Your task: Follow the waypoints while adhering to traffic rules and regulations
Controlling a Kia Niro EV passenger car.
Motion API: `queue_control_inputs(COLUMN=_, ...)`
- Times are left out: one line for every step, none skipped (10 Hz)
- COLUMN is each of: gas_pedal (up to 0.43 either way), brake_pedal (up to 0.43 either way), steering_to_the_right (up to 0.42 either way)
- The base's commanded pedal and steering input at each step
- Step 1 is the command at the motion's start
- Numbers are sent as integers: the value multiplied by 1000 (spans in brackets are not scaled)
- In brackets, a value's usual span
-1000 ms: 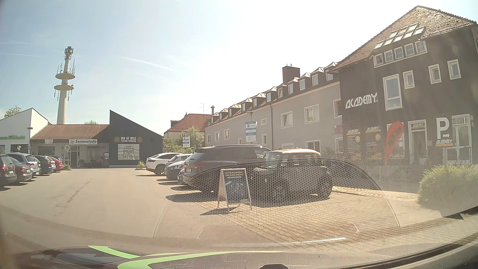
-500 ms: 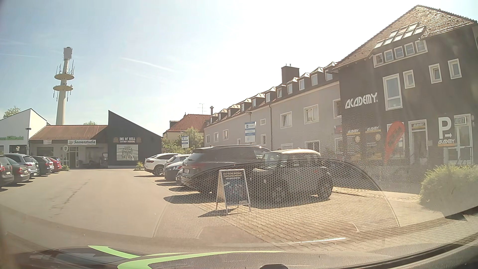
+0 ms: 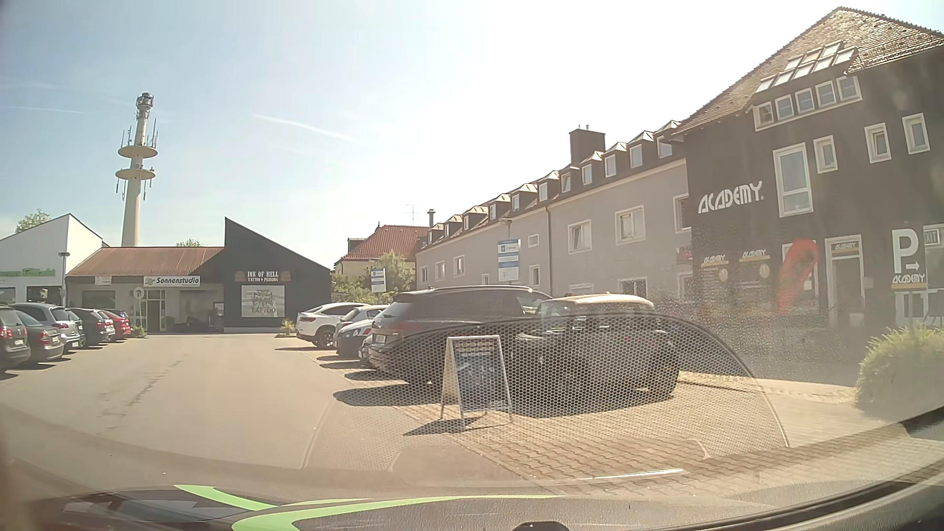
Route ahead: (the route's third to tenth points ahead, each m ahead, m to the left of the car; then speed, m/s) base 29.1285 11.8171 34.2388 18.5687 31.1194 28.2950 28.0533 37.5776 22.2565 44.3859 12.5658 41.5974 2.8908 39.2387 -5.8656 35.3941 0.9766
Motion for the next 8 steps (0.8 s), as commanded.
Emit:
queue_control_inputs(gas_pedal=189, brake_pedal=0, steering_to_the_right=-507)
queue_control_inputs(gas_pedal=189, brake_pedal=0, steering_to_the_right=-555)
queue_control_inputs(gas_pedal=189, brake_pedal=0, steering_to_the_right=-591)
queue_control_inputs(gas_pedal=189, brake_pedal=0, steering_to_the_right=-630)
queue_control_inputs(gas_pedal=189, brake_pedal=0, steering_to_the_right=-669)
queue_control_inputs(gas_pedal=189, brake_pedal=0, steering_to_the_right=-703)
queue_control_inputs(gas_pedal=189, brake_pedal=0, steering_to_the_right=-738)
queue_control_inputs(gas_pedal=177, brake_pedal=0, steering_to_the_right=-762)
